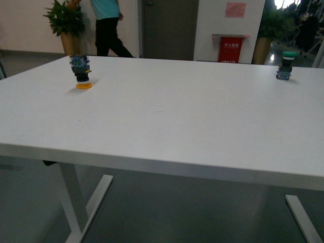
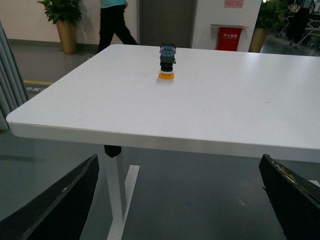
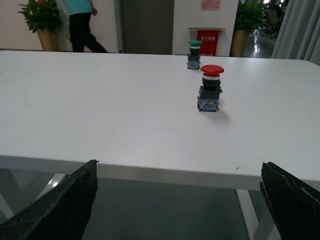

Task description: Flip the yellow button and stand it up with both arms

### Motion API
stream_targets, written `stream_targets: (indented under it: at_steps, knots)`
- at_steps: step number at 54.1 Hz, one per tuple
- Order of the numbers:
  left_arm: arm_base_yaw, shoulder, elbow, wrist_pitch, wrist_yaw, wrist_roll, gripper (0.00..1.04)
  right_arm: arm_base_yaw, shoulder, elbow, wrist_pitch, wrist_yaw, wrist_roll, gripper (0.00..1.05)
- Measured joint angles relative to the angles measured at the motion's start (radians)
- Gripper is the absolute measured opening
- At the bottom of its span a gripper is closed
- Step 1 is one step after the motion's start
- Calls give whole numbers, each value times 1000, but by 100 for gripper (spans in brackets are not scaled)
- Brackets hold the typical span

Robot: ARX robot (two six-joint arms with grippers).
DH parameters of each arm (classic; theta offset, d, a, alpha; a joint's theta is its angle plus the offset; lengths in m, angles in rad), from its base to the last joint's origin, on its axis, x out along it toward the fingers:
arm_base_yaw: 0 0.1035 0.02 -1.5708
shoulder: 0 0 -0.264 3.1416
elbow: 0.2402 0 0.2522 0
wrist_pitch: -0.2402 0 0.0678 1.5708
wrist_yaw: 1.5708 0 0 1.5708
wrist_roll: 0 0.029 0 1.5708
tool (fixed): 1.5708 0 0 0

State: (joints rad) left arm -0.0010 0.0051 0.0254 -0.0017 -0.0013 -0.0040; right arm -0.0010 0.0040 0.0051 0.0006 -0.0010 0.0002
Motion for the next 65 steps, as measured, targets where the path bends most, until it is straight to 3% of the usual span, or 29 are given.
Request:
stream_targets:
  at_steps: [3, 8, 14, 25, 31, 46, 65]
  knots:
    - [-26, 56, 44, -128, -83, -65, 99, 0, 0, 0, 0, 0, 0, 98]
    - [-34, 217, 145, -297, -124, -171, 99, 0, 0, 0, 0, 0, 0, 98]
    - [17, 388, 235, -198, -80, -168, 99, 0, 0, 0, 0, 0, 0, 98]
    - [111, 778, 489, 136, -34, -23, 99, 0, 0, 0, 0, 0, 0, 98]
    - [117, 1091, 712, 183, -18, 75, 99, 0, 0, 0, 0, 0, 0, 98]
    - [89, 1648, 1249, 15, 18, 170, 99, 0, 0, 0, 0, 0, 0, 98]
    - [26, 2006, 1709, -201, 83, 142, 99, 0, 0, 0, 0, 0, 0, 98]
